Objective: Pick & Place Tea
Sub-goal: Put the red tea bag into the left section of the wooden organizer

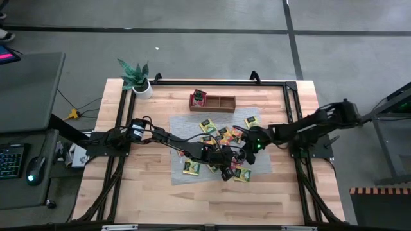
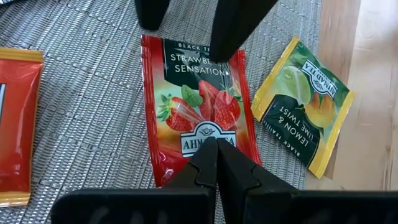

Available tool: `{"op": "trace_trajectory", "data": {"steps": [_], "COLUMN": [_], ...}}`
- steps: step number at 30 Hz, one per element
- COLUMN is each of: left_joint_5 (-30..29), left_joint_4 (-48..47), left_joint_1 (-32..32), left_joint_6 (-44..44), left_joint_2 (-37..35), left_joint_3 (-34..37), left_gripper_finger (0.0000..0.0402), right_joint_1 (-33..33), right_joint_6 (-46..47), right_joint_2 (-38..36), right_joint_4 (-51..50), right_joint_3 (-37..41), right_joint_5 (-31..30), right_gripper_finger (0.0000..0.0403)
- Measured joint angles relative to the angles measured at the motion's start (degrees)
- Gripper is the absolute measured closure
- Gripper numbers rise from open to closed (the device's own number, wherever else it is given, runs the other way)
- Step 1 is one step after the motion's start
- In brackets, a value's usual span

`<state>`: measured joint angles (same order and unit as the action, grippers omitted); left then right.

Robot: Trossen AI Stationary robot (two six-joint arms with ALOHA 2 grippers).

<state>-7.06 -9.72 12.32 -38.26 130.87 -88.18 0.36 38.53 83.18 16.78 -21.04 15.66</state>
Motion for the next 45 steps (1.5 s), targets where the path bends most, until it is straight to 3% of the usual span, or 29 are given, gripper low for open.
{"op": "trace_trajectory", "data": {"steps": [6,15,39,45], "left_joint_5": [0.01,-0.16,1.4,1.27], "left_joint_4": [0.17,0.37,0.55,0.7], "left_joint_1": [0.0,0.02,-1.03,-1.1], "left_joint_6": [-0.01,0.0,-0.02,0.23], "left_joint_2": [0.02,0.02,0.04,0.04], "left_joint_3": [0.02,0.07,0.07,0.07], "left_gripper_finger": [0.0402,0.0402,0.0402,0.0401], "right_joint_1": [-0.06,-0.04,0.09,0.09], "right_joint_6": [-1.46,-2.85,-2.91,-2.45], "right_joint_2": [3.98,4.22,4.46,4.46], "right_joint_4": [1.74,1.5,1.43,1.91], "right_joint_3": [-1.95,-1.84,-1.55,-1.55], "right_joint_5": [1.25,1.46,5.95,5.73], "right_gripper_finger": [0.0156,0.0165,0.039,0.0399]}}
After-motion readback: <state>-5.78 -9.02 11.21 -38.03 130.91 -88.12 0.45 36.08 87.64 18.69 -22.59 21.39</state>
